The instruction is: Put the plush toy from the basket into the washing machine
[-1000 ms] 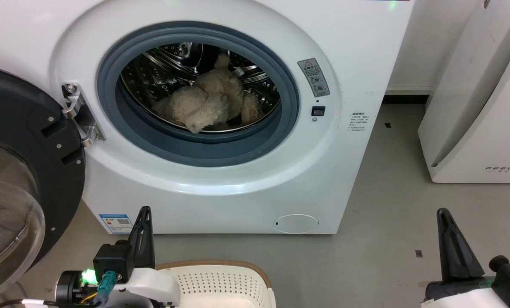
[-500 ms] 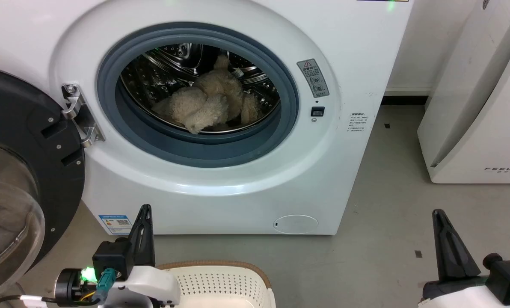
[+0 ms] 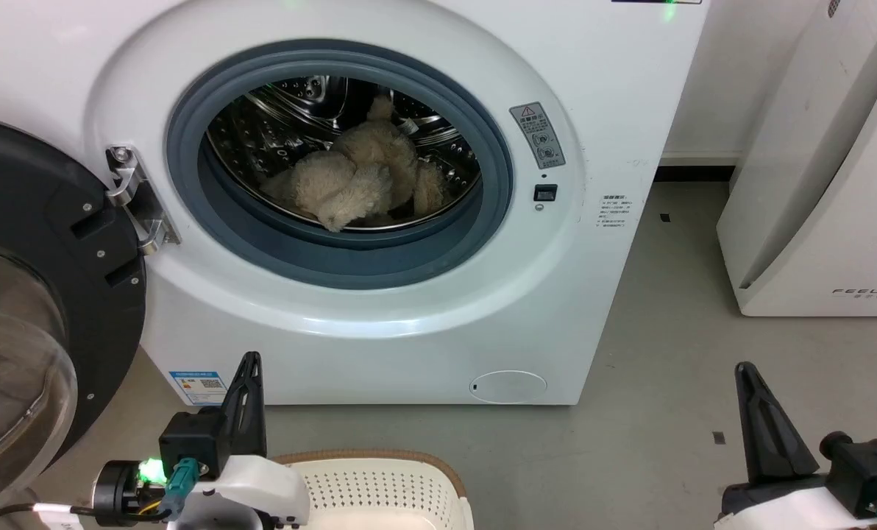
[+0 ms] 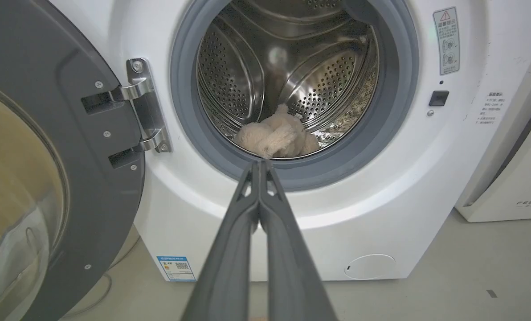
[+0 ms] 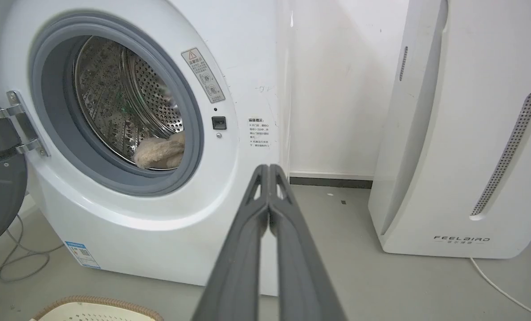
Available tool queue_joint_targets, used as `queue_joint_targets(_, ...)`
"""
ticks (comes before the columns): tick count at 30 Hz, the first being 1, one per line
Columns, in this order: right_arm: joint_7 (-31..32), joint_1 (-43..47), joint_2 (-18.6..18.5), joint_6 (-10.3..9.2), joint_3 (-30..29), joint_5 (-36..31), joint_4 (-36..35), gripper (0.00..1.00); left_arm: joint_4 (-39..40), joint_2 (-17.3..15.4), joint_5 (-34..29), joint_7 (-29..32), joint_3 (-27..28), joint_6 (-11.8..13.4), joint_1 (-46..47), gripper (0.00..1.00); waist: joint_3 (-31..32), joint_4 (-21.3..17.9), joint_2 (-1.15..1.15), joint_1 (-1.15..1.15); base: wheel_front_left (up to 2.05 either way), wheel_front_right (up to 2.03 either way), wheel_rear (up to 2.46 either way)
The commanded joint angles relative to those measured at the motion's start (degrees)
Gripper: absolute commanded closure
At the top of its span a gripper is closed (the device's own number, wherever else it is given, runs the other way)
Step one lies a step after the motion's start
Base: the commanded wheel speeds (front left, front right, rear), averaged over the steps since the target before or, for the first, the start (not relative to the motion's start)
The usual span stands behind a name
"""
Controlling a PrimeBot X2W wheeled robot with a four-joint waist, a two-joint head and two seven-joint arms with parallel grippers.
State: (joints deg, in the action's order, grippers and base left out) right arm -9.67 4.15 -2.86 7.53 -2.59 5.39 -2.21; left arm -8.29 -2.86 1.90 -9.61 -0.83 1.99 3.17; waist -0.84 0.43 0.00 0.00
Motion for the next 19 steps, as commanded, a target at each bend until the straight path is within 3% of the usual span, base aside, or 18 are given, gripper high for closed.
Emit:
queue_joint_targets(1,0.18,-1.09,-0.01,-0.02,0.16,-0.48,0.26,1.0,0.62,-0.03,-0.51,0.19,0.17,-0.15,-0.87,1.0,0.01,0.0,0.0,0.0,0.0,0.0,0.0)
queue_joint_targets(19,2.31,-1.77,-0.01,-0.02,0.7,-1.58,0.69,1.0,2.33,-0.03,-0.82,2.3,0.32,-0.56,-1.38,1.0,0.19,-0.1,0.0,0.0,0.0,0.0,0.0)
